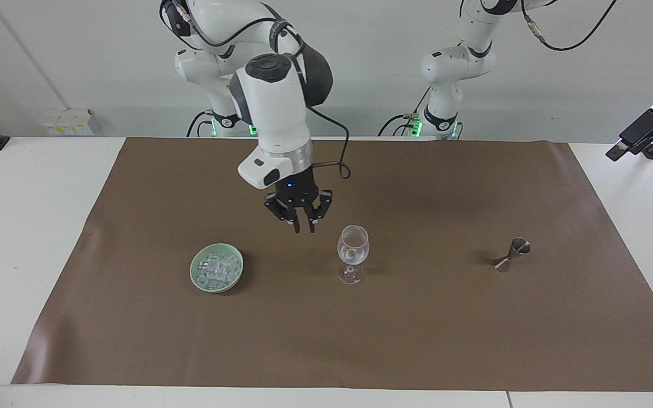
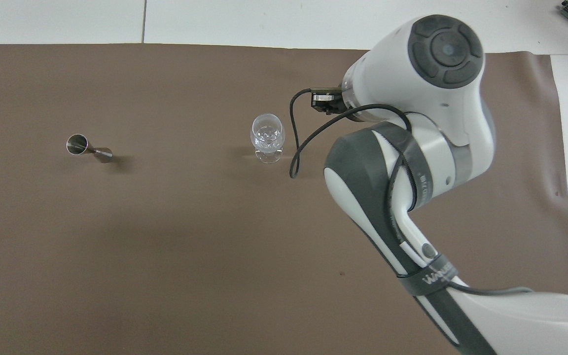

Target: Pour wine and add ice with both arms

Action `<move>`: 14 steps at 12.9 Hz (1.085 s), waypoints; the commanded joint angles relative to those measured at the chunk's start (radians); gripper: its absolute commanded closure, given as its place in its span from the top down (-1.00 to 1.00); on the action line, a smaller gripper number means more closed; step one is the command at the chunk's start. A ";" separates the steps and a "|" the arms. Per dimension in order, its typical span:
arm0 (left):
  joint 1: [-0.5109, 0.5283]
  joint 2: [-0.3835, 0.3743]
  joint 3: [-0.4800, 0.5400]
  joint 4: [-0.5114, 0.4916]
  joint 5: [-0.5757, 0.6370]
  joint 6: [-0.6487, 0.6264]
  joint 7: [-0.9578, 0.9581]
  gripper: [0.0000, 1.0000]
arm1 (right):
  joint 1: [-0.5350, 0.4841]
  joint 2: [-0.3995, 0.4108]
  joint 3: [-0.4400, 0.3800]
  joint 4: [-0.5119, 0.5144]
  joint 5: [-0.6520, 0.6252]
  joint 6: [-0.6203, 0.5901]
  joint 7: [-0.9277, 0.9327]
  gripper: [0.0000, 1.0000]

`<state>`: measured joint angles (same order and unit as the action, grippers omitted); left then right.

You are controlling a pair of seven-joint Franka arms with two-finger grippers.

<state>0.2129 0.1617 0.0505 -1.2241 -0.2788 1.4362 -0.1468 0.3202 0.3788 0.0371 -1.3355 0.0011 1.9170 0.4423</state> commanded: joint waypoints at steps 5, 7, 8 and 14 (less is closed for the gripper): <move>-0.023 -0.091 -0.147 -0.005 0.199 -0.040 0.096 1.00 | -0.182 -0.096 0.010 -0.019 0.019 -0.234 -0.138 0.58; -0.023 -0.100 -0.191 -0.024 0.234 -0.042 0.119 1.00 | -0.214 -0.132 0.009 -0.022 0.017 -0.300 -0.166 0.72; -0.023 -0.106 -0.216 -0.038 0.246 -0.040 0.118 1.00 | -0.230 -0.149 0.009 -0.028 0.016 -0.332 -0.184 0.79; -0.024 -0.113 -0.281 -0.109 0.253 -0.026 0.128 1.00 | -0.317 -0.319 0.007 -0.261 0.004 -0.369 -0.223 1.00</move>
<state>0.1899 0.0748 -0.2250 -1.2910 -0.0500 1.4046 -0.0430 0.0362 0.1415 0.0350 -1.4744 0.0009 1.5284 0.2450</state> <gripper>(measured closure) 0.000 0.000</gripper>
